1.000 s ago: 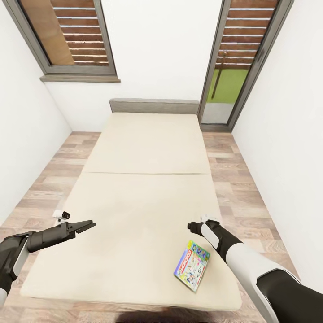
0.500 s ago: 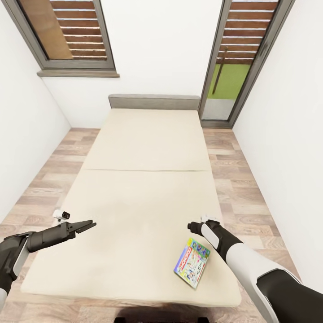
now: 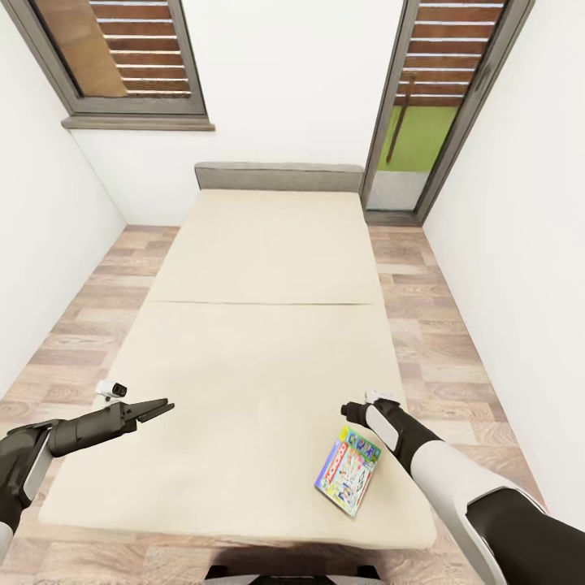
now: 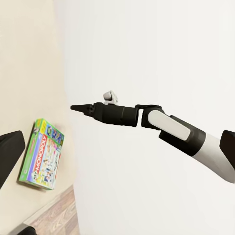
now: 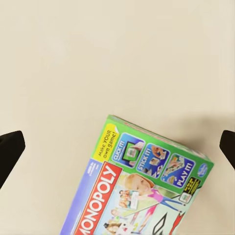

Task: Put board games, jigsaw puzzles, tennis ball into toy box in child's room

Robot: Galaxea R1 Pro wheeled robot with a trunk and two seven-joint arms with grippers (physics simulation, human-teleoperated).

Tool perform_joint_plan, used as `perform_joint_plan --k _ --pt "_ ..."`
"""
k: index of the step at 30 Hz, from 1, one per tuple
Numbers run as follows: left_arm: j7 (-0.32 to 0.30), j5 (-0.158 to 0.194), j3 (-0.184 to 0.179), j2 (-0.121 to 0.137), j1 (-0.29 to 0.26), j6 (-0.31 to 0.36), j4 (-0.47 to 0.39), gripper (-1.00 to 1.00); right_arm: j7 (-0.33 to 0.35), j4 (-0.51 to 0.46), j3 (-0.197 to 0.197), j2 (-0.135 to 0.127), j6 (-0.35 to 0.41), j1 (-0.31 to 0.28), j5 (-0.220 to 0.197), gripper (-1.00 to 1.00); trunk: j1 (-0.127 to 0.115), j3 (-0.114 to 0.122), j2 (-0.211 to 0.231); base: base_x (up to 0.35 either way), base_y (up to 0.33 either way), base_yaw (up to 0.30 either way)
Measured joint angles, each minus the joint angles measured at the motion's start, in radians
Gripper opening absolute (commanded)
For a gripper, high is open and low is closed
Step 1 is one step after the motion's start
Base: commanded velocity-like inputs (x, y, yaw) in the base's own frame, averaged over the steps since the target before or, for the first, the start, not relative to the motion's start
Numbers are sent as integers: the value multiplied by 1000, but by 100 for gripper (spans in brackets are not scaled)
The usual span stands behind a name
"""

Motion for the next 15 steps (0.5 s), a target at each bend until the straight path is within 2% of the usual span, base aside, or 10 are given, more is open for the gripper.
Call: perform_joint_plan --k 15 --pt "0 1 -1 0 0 0 0 100 23 -4 -2 -3 0 3 -1 100 0 -25 0 0 0 0"
